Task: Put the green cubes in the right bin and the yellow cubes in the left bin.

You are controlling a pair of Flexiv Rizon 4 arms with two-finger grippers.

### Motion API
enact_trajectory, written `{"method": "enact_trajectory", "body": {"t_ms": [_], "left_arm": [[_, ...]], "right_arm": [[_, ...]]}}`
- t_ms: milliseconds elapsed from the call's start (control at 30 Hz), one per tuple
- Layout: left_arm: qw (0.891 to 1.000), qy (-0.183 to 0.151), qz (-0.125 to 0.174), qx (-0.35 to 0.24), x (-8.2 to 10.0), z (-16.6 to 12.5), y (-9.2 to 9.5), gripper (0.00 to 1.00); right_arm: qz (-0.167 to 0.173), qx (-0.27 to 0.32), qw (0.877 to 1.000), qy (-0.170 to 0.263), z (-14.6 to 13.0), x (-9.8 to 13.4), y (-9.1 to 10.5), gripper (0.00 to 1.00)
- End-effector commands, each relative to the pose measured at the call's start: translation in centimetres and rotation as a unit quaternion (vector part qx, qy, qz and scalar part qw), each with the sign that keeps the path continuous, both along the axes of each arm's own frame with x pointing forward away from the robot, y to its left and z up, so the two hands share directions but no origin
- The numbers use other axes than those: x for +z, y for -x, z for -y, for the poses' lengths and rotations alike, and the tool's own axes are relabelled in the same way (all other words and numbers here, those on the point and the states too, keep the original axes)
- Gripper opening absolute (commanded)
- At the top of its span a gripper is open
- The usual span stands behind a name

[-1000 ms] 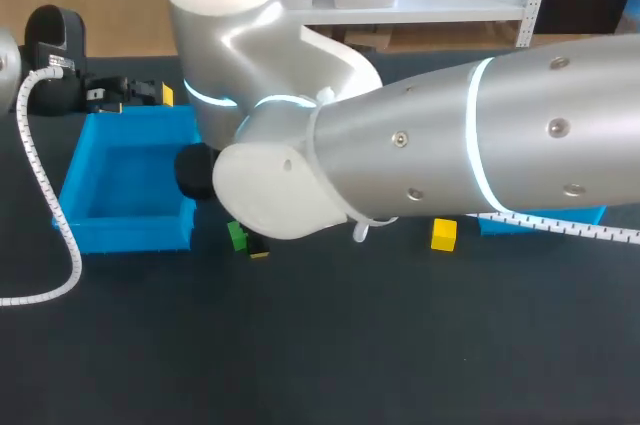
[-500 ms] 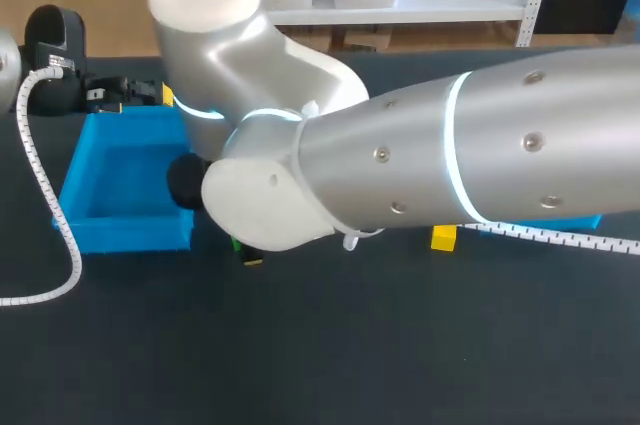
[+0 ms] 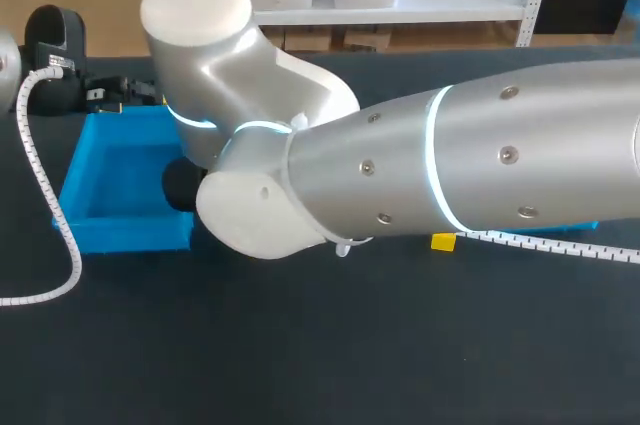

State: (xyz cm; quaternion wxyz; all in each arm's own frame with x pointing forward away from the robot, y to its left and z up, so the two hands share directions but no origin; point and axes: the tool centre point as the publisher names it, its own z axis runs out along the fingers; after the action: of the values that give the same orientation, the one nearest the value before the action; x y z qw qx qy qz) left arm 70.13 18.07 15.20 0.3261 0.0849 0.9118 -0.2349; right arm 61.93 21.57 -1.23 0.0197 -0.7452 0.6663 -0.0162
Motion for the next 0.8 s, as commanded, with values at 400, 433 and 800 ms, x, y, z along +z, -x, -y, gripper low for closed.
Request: {"method": "enact_trajectory", "body": {"t_ms": [400,433,800], "left_arm": [[1.000,0.005,0.003,-0.003,-0.2,-0.2,0.1,1.00],[1.000,0.005,0.003,-0.003,-0.2,-0.2,0.1,1.00],[1.000,0.005,0.003,-0.003,-0.2,-0.2,0.1,1.00]], "right_arm": [[0.018,-0.054,0.998,-0.026,1.6,2.8,-2.2,0.00],[0.021,-0.061,0.998,-0.029,1.8,3.1,-2.5,0.00],[0.046,-0.177,0.981,-0.072,6.2,7.1,-6.6,0.00]]}}
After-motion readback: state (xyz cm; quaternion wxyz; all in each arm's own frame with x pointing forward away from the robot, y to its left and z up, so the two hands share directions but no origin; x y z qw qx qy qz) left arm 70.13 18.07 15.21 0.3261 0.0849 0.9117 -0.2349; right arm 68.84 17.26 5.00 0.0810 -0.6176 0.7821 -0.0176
